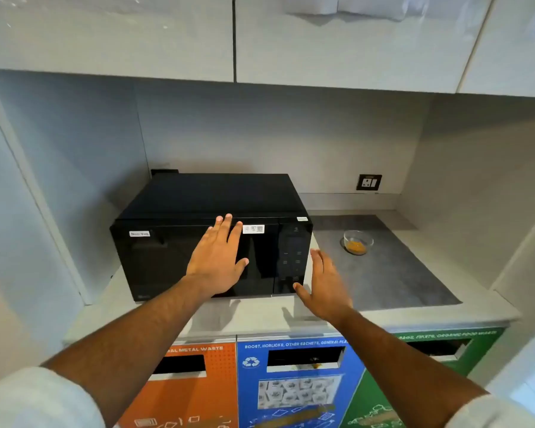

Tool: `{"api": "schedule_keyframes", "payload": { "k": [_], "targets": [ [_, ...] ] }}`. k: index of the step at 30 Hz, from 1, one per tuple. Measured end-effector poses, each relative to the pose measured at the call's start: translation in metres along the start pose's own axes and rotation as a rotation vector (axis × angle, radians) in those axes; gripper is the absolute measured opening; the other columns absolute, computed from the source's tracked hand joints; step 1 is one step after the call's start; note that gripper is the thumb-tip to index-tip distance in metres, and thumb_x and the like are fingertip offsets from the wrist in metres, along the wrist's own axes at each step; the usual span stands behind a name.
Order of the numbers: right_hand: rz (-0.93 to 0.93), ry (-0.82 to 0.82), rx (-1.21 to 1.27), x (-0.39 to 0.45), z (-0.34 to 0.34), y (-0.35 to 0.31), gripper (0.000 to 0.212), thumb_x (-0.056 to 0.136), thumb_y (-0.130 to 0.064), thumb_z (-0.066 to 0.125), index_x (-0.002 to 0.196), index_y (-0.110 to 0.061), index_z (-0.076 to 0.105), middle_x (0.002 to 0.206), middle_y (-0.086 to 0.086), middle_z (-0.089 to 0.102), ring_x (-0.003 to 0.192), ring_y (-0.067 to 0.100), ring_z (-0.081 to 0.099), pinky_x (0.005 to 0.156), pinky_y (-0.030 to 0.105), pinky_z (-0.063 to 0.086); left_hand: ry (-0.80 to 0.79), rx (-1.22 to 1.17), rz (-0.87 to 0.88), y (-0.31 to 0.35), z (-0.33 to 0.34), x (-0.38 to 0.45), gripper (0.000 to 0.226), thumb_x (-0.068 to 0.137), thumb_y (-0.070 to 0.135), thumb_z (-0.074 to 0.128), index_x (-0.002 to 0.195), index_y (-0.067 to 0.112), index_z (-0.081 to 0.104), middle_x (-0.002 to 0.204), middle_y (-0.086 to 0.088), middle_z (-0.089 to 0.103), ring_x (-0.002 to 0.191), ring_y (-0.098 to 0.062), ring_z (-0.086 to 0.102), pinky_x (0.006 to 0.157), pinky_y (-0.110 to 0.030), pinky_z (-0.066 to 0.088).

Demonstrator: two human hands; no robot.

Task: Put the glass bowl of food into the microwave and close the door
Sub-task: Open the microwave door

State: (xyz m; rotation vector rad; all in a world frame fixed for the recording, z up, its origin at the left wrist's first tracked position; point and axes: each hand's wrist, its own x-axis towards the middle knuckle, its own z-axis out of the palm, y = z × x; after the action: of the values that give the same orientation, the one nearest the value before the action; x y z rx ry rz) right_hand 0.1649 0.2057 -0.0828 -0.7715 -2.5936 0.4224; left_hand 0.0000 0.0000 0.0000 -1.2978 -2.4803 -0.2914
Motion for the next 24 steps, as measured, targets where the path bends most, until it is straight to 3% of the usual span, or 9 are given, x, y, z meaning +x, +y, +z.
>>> {"api": "schedule_keyframes", "payload": {
  "k": [4,10,15,19,24],
  "targets": [
    [0.161,-0.161,0.172,0.006,0.034,0.029,0.097,0.091,-0.055,0.066,0.162,-0.019,0.012,0.172,0.006,0.017,0.155,0.031,0.027,0.122,0.042,0.032,-0.045,0.027,-0.045,0.003,0.019,0.022,0.088,0.091,0.050,0.058,0.157,0.016,0.010,0.167,-0.010,0.008,0.154,-0.028,0.006,0.123,-0.042,0.013],
    [0.325,-0.270,0.444,0.016,0.094,0.063,0.089,0.089,-0.043,0.075,0.158,-0.014,0.027,0.164,0.008,0.034,0.146,0.027,0.042,0.116,0.034,0.038,-0.025,0.146,-0.005,0.005,0.047,0.058,0.095,0.087,0.056,0.060,0.157,0.017,0.009,0.167,-0.007,0.011,0.154,-0.026,0.008,0.123,-0.042,0.009],
    [0.315,-0.261,0.557,0.040,0.130,0.081,0.087,0.086,-0.040,0.079,0.155,-0.016,0.032,0.162,0.008,0.038,0.145,0.027,0.043,0.119,0.040,0.040,-0.027,0.154,-0.064,0.004,0.068,0.092,0.110,0.076,0.070,0.063,0.156,0.019,0.008,0.166,-0.005,0.016,0.154,-0.025,0.010,0.123,-0.044,0.010],
    [0.270,-0.204,0.606,0.063,0.145,0.085,0.090,0.077,-0.043,0.086,0.149,-0.017,0.040,0.152,0.008,0.049,0.134,0.025,0.054,0.109,0.040,0.051,0.021,0.193,-0.129,0.006,0.080,0.098,0.117,0.063,0.079,0.067,0.153,0.022,0.017,0.162,-0.003,0.026,0.151,-0.025,0.022,0.121,-0.045,0.017],
    [0.234,-0.131,0.687,0.077,0.160,0.084,0.090,0.067,-0.044,0.093,0.140,-0.020,0.047,0.138,0.004,0.059,0.122,0.019,0.062,0.099,0.029,0.056,0.070,0.183,-0.197,0.014,0.086,0.100,0.120,0.056,0.083,0.066,0.151,0.024,0.023,0.159,-0.003,0.030,0.149,-0.024,0.026,0.121,-0.046,0.020]
  ]
}}
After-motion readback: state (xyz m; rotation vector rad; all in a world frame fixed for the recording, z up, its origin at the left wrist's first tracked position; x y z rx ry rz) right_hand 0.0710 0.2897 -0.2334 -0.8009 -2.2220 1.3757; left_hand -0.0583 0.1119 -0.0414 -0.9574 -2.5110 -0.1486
